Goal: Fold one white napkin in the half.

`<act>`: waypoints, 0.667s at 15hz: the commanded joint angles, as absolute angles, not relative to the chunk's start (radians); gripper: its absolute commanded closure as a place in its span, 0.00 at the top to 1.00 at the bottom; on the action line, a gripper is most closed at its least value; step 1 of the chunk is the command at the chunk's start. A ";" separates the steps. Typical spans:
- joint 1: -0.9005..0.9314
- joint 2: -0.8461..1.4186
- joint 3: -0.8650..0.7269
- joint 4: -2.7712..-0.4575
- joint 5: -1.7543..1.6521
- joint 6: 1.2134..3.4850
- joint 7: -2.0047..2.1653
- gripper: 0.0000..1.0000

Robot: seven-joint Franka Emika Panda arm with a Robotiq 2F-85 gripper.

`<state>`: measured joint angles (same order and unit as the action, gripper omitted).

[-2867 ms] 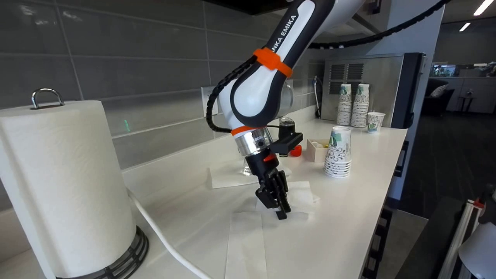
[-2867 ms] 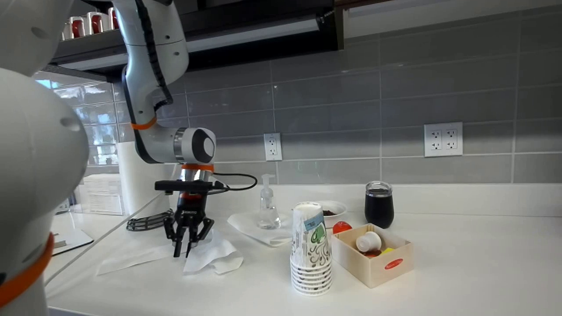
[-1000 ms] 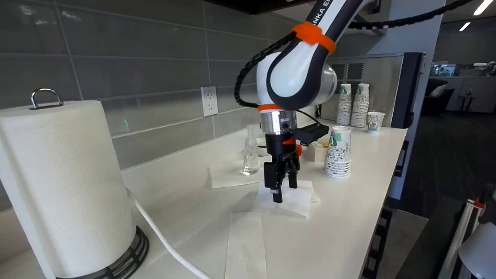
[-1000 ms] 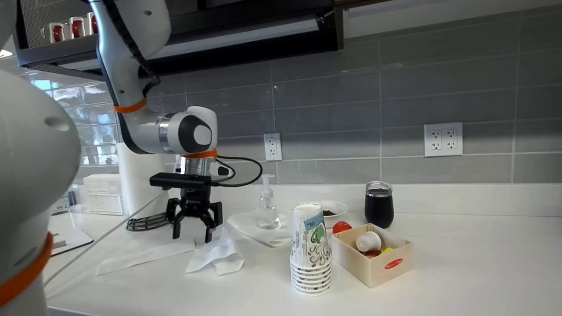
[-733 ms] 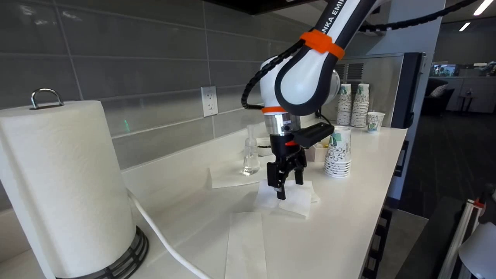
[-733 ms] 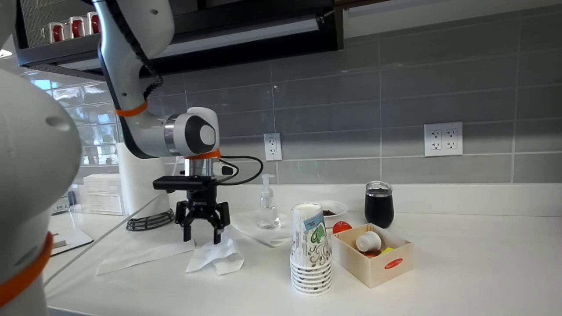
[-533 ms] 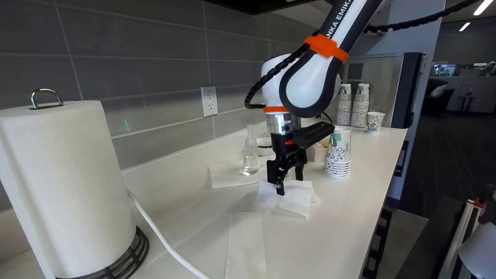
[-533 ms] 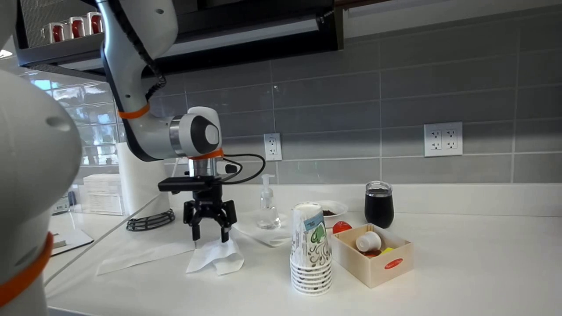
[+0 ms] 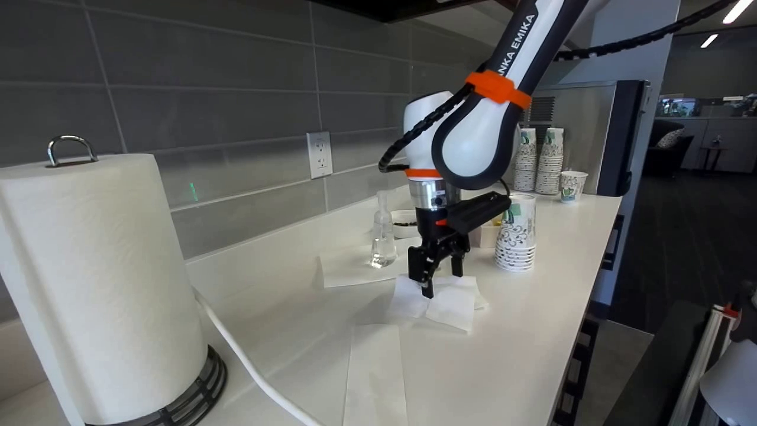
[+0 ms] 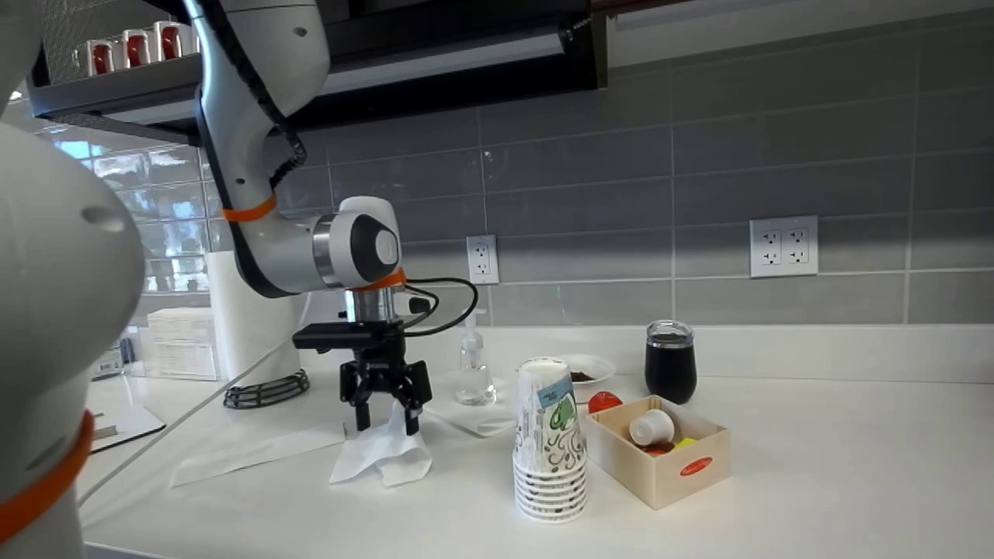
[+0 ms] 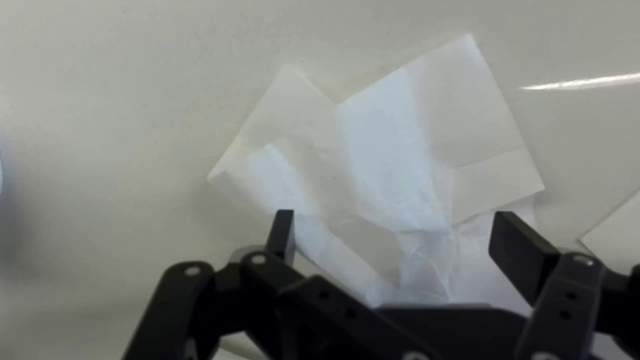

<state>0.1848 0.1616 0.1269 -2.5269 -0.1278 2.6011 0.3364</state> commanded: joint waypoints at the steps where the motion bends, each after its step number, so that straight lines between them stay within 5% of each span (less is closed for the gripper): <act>1: 0.197 0.198 0.101 -2.522 -0.155 2.641 0.375 1.00; 10: 0.198 0.307 0.078 -2.480 -0.122 2.737 0.326 1.00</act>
